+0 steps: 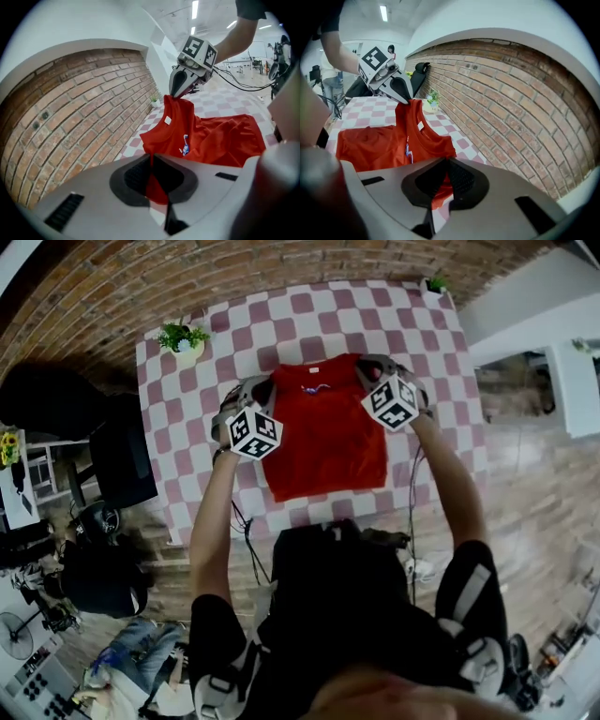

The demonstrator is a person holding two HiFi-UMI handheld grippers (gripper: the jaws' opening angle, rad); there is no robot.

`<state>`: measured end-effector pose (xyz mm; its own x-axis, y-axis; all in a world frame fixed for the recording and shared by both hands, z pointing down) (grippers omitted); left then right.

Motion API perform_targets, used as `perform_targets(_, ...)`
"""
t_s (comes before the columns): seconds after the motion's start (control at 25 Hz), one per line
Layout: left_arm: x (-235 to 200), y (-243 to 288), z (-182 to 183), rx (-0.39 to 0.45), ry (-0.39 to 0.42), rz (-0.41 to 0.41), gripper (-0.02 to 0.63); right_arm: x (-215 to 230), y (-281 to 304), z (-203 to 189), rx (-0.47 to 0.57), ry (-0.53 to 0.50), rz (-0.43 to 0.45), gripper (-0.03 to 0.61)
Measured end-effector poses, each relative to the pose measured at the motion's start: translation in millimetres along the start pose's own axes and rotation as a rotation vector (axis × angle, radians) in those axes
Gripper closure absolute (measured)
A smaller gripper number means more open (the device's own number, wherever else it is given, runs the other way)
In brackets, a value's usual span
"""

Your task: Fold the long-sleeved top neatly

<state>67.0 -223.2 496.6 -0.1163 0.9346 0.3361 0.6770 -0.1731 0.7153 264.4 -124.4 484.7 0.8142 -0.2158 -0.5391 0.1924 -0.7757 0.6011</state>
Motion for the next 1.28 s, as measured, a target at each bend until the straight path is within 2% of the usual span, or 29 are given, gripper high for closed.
perform_targets(0.36, 88.6, -63.2, 8.2, -0.018, 0.027, 0.079, 0.590, -53.3, -98.7, -20.6, 0.069, -0.013, -0.015, 0.558)
perform_targets(0.76, 199.2, -92.4, -15.0, -0.025, -0.003, 0.067, 0.589, -131.0, -173.0, -71.2, 0.050, 0.016, -0.001, 0.558)
perform_targets(1.0, 264.6, -84.9, -43.7, -0.038, -0.081, 0.026, 0.589, -182.6, -193.8, -110.2, 0.012, 0.050, 0.026, 0.558)
perform_targets(1.28, 316.4, -59.8, -81.6, -0.089, -0.177, -0.008, 0.589, -236.9, -190.5, -156.5, -0.049, 0.075, 0.074, 0.561)
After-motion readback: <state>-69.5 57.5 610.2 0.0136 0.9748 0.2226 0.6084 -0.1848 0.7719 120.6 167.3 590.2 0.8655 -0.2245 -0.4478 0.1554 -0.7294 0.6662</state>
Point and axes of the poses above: the fingertips, and each gripper's own axes: y forward along the fingers, x to its right, z out of its top, the point moved 3 cm from there along -y, backward along the fingers, and after that the axes turned 11 degrees about -z, right-handed, at the moved point
